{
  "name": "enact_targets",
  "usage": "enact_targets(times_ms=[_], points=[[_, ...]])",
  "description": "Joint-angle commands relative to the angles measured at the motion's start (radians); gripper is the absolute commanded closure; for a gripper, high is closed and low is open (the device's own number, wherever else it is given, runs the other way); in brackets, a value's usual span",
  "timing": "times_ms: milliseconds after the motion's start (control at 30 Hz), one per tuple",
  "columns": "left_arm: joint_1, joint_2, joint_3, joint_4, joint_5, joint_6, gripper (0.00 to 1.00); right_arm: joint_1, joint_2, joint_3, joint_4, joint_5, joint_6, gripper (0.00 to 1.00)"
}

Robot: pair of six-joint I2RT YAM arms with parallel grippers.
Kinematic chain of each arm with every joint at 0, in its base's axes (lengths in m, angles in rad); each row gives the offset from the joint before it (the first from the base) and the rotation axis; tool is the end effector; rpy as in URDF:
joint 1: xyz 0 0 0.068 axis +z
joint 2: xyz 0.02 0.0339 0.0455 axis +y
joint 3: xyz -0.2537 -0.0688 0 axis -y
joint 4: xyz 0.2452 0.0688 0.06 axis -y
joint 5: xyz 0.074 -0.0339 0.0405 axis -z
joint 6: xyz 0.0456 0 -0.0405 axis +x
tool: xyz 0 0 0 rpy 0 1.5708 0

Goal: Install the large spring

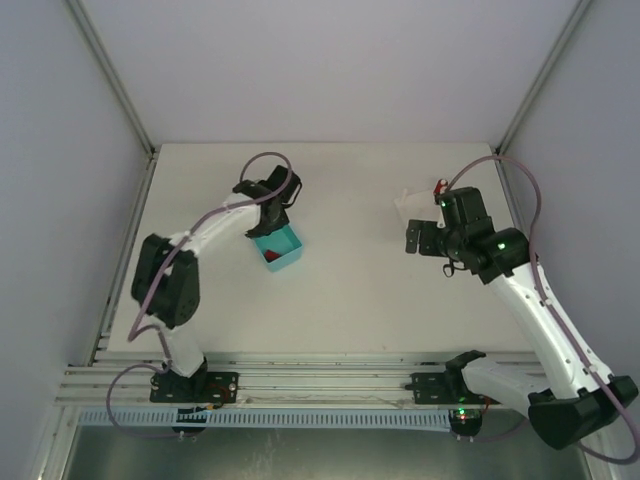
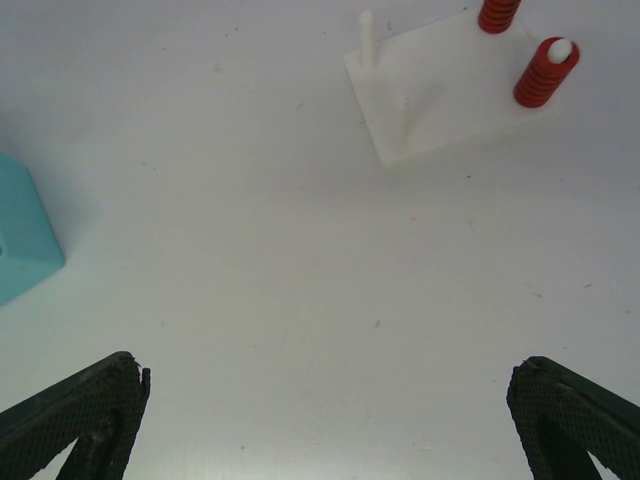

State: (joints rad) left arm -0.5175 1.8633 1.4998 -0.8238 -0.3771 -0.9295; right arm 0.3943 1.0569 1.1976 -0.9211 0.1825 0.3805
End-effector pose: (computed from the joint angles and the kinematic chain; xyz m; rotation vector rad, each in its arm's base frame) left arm 0.3448 -0.1770 0.2174 -0.6283 2.5342 0.0378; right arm 0.2009 0.0746 0.3446 0.0732 2.3400 0.1705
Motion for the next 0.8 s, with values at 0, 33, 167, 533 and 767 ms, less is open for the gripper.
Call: enact_targets(times_ms=[0,33,167,533,767], points=[[-0.004,-0.151,-0.096,0.123,0.059,0.113,0.86,0.005,0.038,0.064,0.015,-0.088,0.047,0.01],[-0.004,-0.184,-0.136,0.189,0.094,0.154,0.86,0.005,0.057,0.083,0.01,-0.117,0.049,0.01],[-0.008,-0.34,-0.309,0.467,0.222,0.29,0.91,0.003,0.165,0.168,-0.017,-0.237,0.068,0.01],[-0.115,-0.597,-0.655,1.012,0.405,0.713,1.0,0.023,0.462,0.466,-0.043,-0.709,0.138,0.15],[-0.156,-0.612,-0.709,1.16,0.491,0.802,1.0,0.071,0.55,0.497,0.026,-0.878,0.202,0.29]])
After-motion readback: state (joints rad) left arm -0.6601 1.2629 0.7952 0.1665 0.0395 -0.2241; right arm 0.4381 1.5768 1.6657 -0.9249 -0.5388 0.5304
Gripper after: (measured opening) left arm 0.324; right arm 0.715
